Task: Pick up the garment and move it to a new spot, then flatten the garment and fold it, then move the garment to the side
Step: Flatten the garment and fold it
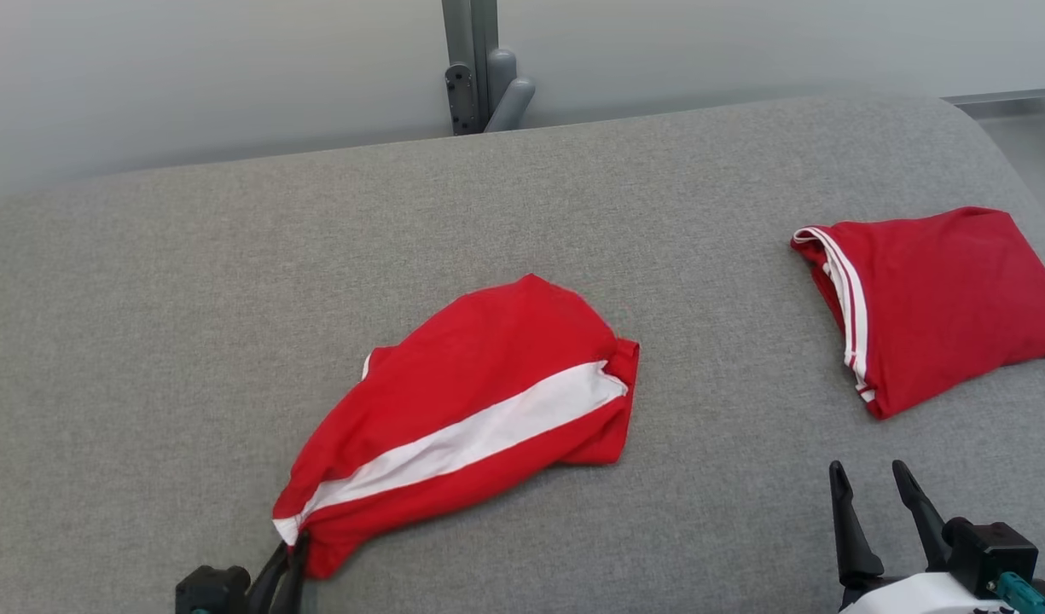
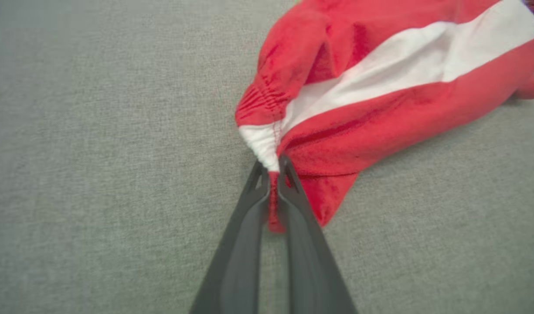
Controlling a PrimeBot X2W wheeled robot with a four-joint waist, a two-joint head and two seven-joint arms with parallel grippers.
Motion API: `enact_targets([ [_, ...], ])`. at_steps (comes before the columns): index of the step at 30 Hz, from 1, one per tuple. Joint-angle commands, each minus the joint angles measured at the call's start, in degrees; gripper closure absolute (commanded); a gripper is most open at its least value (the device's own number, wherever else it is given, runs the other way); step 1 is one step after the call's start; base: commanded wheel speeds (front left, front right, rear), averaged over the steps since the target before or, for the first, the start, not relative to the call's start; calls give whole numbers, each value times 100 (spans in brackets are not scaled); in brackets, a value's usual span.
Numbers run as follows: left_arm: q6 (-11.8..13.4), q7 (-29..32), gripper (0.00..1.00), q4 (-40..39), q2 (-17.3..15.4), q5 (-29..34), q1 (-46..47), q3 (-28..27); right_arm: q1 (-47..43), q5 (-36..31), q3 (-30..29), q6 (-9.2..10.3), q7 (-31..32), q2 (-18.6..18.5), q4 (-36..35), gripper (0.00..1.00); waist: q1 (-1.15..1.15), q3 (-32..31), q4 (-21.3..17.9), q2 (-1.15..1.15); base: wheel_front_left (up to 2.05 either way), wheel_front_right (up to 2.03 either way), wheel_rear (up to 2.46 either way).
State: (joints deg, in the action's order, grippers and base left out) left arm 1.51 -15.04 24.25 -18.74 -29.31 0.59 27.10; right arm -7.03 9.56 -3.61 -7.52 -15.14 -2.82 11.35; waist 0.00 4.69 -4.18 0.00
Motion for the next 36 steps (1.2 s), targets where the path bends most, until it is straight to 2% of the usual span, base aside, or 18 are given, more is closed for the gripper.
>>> enact_targets([
  [1, -19, -16, 100, 13, -26, 53, -62, -84, -34, 12, -12, 7, 4, -16, 4, 0, 0, 7, -7, 0, 0, 0, 0],
  [4, -41, -16, 100, 81, 20, 262, -92, -387, -45, 16, -27, 7, 4, -15, 7, 0, 0, 17, -21, 0, 0, 0, 0],
  [12, -268, -16, 100, 221, 200, 622, -235, -587, -60, 33, -31, 7, 4, -15, 3, 0, 0, -5, -40, 0, 0, 0, 0],
  [19, -372, -16, 99, 305, 246, 787, -245, -1062, -61, -41, -104, 7, 4, -15, -3, 0, 0, 25, 41, 0, 0, 0, 0],
  [28, -762, -16, 69, 421, 469, 930, -127, -1213, 19, -62, -93, 7, 4, -15, 20, 0, 0, 38, 101, 0, 0, 0, 0],
  [30, -808, -15, 58, 521, 476, 925, -148, -1168, 9, -61, -90, 7, 4, -15, 25, 0, 0, 35, 108, 0, 0, 0, 0],
  [31, -826, -8, 44, 544, 481, 917, -143, -1156, 1, -61, -91, 7, 4, -15, 25, 0, 0, 34, 112, 0, 0, 0, 0],
  [32, -845, -7, 11, 573, 487, 900, -136, -1150, -7, -60, -92, 7, 4, -15, 26, 0, 0, 34, 116, 0, 0, 0, 0],
  [33, -851, -7, 0, 608, 494, 868, -133, -1151, -12, -59, -94, 7, 4, -15, 28, 0, 0, 33, 119, 0, 0, 0, 0],
  [36, -872, -8, 0, 679, 473, 767, -131, -1195, -13, -50, -96, 7, 4, -15, 24, 0, 0, 34, 121, 0, 0, 0, 0],
])
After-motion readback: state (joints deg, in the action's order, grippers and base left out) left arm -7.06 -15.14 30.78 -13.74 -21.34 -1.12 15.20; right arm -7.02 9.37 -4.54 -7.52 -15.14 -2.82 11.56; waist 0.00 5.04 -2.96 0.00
